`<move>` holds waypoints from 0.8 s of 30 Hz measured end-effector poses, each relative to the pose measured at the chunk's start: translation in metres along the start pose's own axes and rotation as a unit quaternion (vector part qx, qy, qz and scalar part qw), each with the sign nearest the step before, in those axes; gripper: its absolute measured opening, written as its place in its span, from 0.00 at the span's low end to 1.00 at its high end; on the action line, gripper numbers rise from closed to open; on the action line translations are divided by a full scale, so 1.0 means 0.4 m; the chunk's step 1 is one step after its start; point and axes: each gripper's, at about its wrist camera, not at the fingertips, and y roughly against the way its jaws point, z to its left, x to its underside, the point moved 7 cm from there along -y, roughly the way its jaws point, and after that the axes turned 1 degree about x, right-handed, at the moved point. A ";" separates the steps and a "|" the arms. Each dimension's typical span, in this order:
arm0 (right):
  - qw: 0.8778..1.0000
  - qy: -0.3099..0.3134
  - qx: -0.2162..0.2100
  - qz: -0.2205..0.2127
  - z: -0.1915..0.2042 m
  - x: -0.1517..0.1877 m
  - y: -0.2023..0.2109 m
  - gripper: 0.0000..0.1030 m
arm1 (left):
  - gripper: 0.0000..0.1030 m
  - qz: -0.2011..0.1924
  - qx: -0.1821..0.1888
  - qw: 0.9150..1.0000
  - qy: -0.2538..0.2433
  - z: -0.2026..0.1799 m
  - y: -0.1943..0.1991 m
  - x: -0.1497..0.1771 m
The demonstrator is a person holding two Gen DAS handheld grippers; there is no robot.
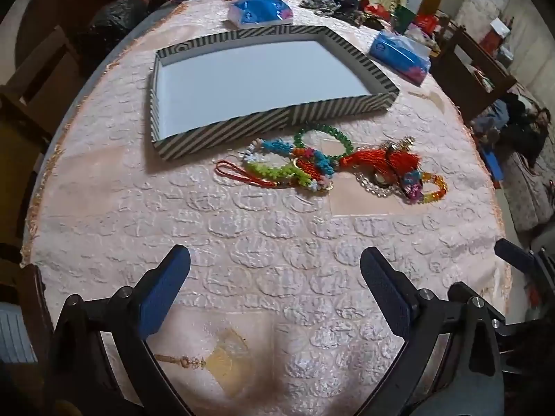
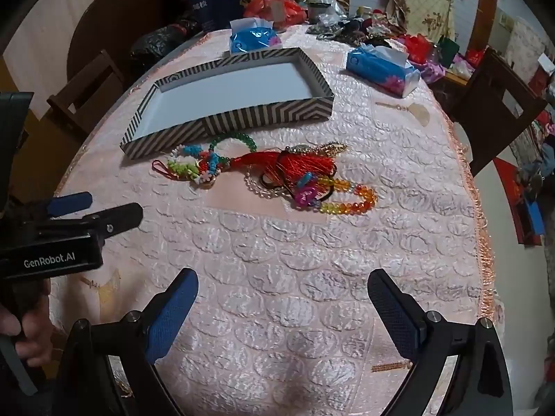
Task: Organize jewelry
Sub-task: 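Move both tools toward the jewelry pile beside the tray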
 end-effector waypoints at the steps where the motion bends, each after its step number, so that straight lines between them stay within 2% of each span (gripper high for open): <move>1: 1.000 0.000 0.000 -0.002 -0.006 0.000 0.001 0.95 | 0.96 0.002 -0.004 1.000 0.004 0.002 -0.002 0.001; 7: 1.000 0.012 -0.004 0.005 -0.038 0.011 -0.007 0.95 | 0.95 0.022 -0.009 0.999 0.022 -0.022 -0.025 0.037; 15: 0.999 0.026 -0.025 0.017 -0.065 0.041 -0.023 0.95 | 0.95 0.029 -0.059 0.996 0.056 -0.023 -0.030 0.098; 19: 0.999 0.039 -0.029 0.012 -0.073 0.041 -0.018 0.95 | 0.95 0.025 -0.075 0.994 0.075 -0.022 -0.031 0.103; 21: 0.998 0.043 -0.035 -0.005 -0.078 0.036 -0.001 0.95 | 0.95 0.019 -0.081 0.994 0.073 -0.027 -0.029 0.102; 24: 0.998 0.043 -0.040 -0.018 -0.084 0.028 0.007 0.95 | 0.95 0.033 -0.066 0.994 0.075 -0.045 -0.036 0.101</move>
